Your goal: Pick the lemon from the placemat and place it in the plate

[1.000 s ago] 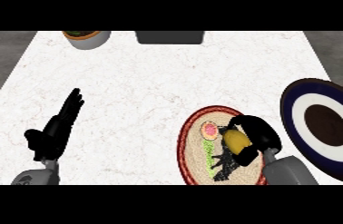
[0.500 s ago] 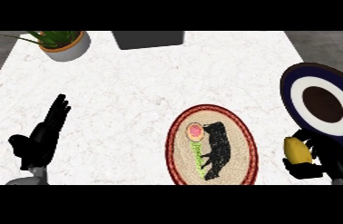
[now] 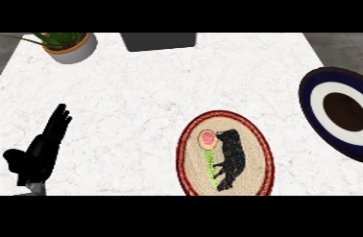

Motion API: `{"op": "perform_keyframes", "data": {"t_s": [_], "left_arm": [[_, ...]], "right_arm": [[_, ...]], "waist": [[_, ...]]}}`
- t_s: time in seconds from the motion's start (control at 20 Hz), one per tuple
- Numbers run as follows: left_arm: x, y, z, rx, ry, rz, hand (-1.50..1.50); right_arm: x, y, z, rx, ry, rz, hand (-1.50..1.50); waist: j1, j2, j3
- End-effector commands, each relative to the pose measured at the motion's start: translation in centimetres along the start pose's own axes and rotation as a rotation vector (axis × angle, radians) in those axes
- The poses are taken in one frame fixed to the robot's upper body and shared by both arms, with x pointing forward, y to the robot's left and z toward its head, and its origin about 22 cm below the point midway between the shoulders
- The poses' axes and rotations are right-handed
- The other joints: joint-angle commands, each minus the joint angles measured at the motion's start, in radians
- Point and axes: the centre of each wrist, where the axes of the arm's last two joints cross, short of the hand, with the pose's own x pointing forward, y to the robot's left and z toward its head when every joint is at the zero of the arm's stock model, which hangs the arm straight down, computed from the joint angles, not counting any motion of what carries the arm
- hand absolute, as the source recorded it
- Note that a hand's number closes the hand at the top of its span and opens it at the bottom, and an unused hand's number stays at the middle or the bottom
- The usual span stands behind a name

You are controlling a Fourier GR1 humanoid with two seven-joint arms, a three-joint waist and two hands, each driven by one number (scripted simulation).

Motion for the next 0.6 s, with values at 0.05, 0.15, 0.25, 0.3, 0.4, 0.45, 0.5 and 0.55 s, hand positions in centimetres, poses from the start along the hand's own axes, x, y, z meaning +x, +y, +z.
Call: {"op": "perform_keyframes", "data": {"t_s": [0.05, 0.15, 0.25, 0.3, 0.4, 0.45, 0.5, 0.55], "left_arm": [[0.3, -1.6, -0.4, -0.042, -0.016, 0.007, 0.0], [0.9, -1.7, -1.2, -0.051, -0.028, 0.004, 0.0], [1.1, -1.6, -1.4, -0.055, -0.037, -0.012, 0.0], [0.5, -2.8, -0.6, -0.092, -0.023, 0.02, 0.0], [1.0, -1.9, -1.0, -0.076, -0.047, -0.01, 0.0], [-0.4, -2.9, -1.3, -0.098, -0.03, -0.006, 0.0], [2.1, -2.4, -2.3, -0.08, -0.04, 0.001, 0.0], [1.6, -1.0, -2.5, -0.08, -0.048, -0.009, 0.0]], "right_arm": [[-6.4, -5.8, 5.6, -0.192, -0.038, -0.036, 1.5], [-7.4, -7.8, 6.8, -0.257, -0.062, -0.048, 1.5], [-7.5, -7.8, 7.6, -0.363, -0.087, -0.094, 1.5], [-7.4, -8.8, 6.7, -0.394, -0.103, -0.103, 1.5], [-6.6, -10.2, 8.7, -0.421, -0.122, -0.124, 1.5], [-7.8, -9.9, 6.8, -0.441, -0.118, -0.132, 1.5], [-6.6, -10.3, 8.1, -0.422, -0.14, -0.116, 1.5], [-7.6, -10.6, 7.2, -0.393, -0.142, -0.13, 1.5]], "waist": [[0.05, 0.008, -0.002], [0.064, 0.011, -0.003], [0.07, 0.012, -0.004], [0.083, 0.013, -0.004], [0.086, 0.015, -0.006], [0.093, 0.017, -0.005], [0.096, 0.017, -0.005], [0.099, 0.017, -0.005]]}}
